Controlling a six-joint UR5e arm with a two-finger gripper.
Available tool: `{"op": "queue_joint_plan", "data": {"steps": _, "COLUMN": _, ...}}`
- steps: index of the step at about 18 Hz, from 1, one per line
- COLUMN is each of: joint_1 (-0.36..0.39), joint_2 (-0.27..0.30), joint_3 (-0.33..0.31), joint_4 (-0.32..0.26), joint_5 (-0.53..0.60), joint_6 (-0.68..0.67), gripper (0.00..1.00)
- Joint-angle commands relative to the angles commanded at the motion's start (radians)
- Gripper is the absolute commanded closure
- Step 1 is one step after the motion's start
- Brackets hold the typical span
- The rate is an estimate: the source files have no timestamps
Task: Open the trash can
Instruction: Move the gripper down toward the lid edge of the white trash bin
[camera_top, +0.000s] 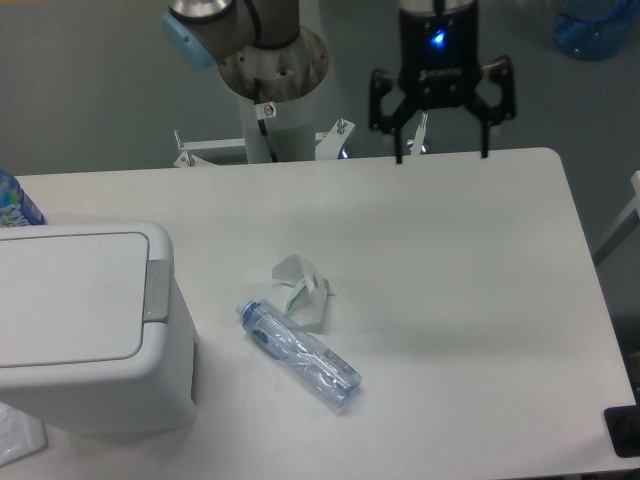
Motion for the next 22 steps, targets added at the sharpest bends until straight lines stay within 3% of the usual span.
{"op": "queue_joint_plan", "data": {"steps": 7, "joint_1": -0.146, "joint_2": -0.063, "joint_3": 0.000, "joint_4": 0.084, "joint_5": -0.012, "joint_6": -0.232, "gripper": 0.00}}
{"op": "queue_joint_plan", "data": {"steps": 13, "joint_1": -0.161, "joint_2": -0.075, "joint_3": 0.000, "joint_4": 0.100, "joint_5": -0.149, "joint_6": -0.424, "gripper": 0.00}}
{"op": "queue_joint_plan", "data": {"steps": 17, "joint_1": -0.198, "joint_2": -0.101, "joint_3": 0.002, "joint_4": 0.107, "joint_5": -0.156, "joint_6": -0.428, "gripper": 0.00}}
{"op": "queue_joint_plan", "data": {"steps": 22, "joint_1": -0.261, "joint_2": -0.153, "joint_3": 0.009, "joint_4": 0.164, "joint_5": -0.149, "joint_6": -0.421, "gripper": 0.00}}
